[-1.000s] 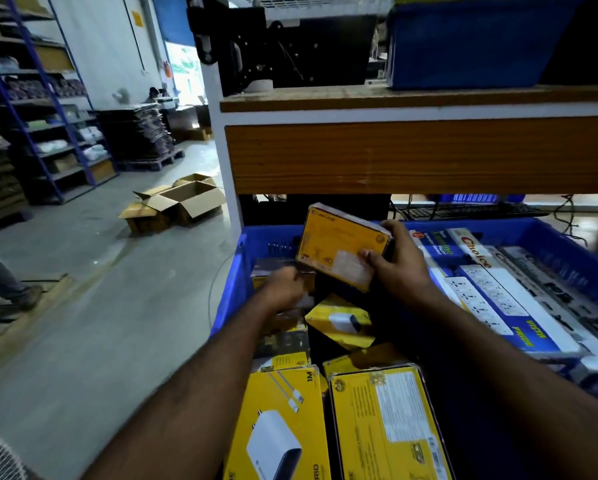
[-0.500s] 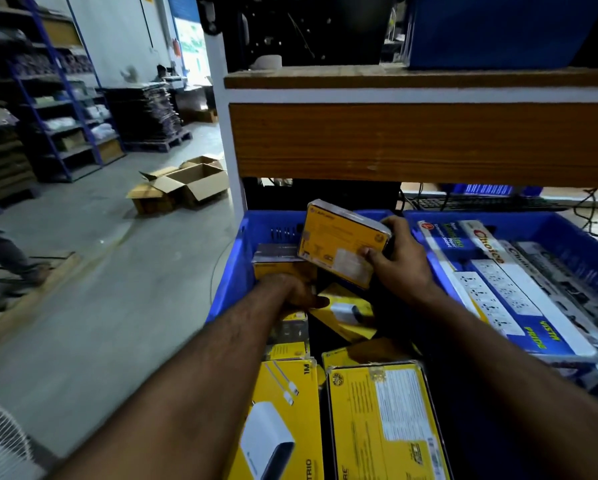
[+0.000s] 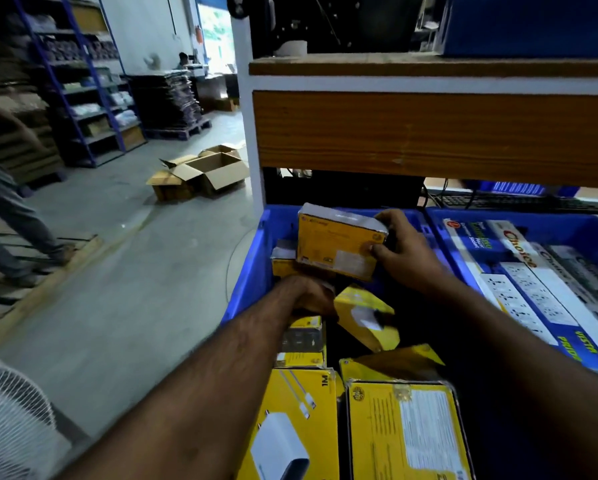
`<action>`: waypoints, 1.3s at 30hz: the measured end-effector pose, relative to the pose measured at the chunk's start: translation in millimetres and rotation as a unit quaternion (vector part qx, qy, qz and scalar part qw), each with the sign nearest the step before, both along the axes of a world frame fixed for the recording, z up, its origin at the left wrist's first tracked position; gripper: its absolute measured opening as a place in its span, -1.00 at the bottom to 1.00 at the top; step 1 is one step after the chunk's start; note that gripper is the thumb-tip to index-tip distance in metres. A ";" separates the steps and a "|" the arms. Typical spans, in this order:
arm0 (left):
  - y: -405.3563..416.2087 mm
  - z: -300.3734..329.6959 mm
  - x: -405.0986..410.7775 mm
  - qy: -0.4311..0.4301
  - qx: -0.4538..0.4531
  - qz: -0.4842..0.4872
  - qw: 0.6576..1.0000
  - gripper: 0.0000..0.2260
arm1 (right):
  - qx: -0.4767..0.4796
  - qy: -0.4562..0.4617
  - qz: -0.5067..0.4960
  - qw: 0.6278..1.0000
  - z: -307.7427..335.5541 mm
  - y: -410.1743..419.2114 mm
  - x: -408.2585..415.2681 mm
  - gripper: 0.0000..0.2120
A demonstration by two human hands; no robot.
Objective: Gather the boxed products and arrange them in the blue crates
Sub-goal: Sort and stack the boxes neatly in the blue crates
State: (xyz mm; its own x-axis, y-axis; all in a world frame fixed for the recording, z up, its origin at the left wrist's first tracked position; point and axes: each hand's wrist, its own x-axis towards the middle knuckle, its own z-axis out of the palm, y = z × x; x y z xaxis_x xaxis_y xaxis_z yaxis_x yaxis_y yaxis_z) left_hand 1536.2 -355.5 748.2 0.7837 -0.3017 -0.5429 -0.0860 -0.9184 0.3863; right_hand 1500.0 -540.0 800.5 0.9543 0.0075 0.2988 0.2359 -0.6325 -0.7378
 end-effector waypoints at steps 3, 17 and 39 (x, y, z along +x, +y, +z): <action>-5.2 -8.9 -2.4 -0.031 -0.029 -0.023 0.999 -0.69 | -0.055 0.009 0.011 0.998 -3.5 17.3 18.3 -0.61; -20.7 -35.7 17.8 0.074 -0.097 0.021 0.992 -0.35 | -0.049 0.050 0.036 0.997 -24.6 35.1 38.7 -0.66; -31.9 -5.5 -15.8 -0.037 0.000 -0.114 0.993 -0.62 | -0.379 -0.027 0.083 0.921 -59.7 56.3 39.8 -0.60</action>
